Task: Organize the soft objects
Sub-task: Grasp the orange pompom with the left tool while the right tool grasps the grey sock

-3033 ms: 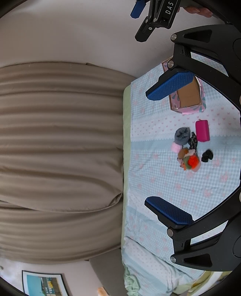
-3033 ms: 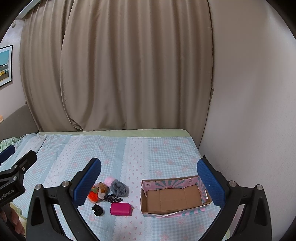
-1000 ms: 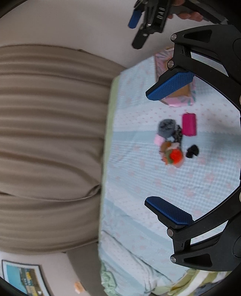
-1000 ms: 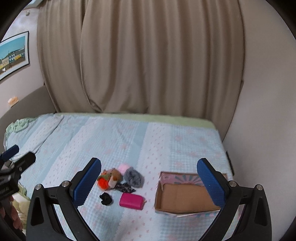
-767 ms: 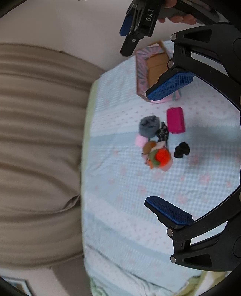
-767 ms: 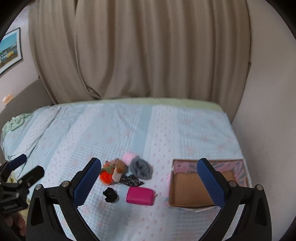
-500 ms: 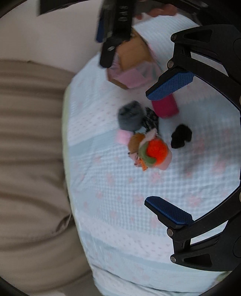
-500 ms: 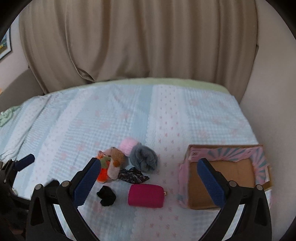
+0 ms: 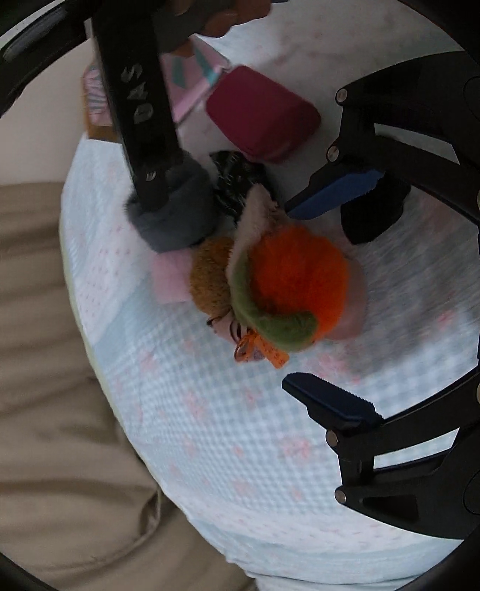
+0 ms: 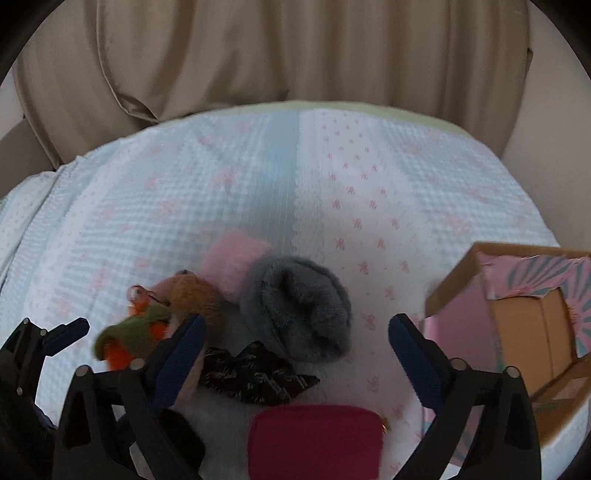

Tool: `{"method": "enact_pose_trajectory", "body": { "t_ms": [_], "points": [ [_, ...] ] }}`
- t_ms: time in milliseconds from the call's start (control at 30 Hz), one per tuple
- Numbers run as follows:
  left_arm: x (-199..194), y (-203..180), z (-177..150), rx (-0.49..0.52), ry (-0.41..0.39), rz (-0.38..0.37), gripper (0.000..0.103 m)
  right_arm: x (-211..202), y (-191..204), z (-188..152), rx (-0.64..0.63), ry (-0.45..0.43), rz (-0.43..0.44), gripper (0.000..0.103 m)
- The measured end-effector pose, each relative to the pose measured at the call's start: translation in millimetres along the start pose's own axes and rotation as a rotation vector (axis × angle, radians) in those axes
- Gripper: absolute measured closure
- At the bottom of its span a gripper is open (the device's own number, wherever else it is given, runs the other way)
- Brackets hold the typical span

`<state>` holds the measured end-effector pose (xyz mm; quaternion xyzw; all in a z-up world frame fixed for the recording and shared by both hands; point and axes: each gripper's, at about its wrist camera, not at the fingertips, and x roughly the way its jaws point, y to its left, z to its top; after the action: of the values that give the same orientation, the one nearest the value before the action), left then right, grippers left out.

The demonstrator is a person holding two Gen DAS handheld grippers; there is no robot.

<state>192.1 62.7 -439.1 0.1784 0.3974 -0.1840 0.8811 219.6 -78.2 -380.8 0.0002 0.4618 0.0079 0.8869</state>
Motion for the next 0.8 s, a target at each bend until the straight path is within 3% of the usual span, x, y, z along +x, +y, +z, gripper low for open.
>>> {"method": "enact_pose_trajectory", "body": {
  "t_ms": [133,333,400,433,600,800],
  "points": [
    [13,-5,-2,0.055,-0.012,-0.026,0.027,26,-2,4,0.012,0.007,-0.007,0.008],
    [25,-8,1,0.102,-0.003,-0.061,0.045,57,-6,10,0.014,0.032,0.02,0.009],
    [27,-4,3,0.1,0.003,-0.075,0.061,65,-6,12,0.018,0.046,0.043,0.025],
    [29,-3,4,0.103,0.009,-0.073,0.063,70,-7,13,0.026,0.055,0.063,0.029],
    [30,8,9,0.08,0.017,-0.117,0.066,74,-4,16,0.017,0.047,0.076,0.049],
    [17,27,15,-0.036,-0.005,-0.158,0.067,66,-5,14,0.029,0.019,0.081,0.062]
  ]
}}
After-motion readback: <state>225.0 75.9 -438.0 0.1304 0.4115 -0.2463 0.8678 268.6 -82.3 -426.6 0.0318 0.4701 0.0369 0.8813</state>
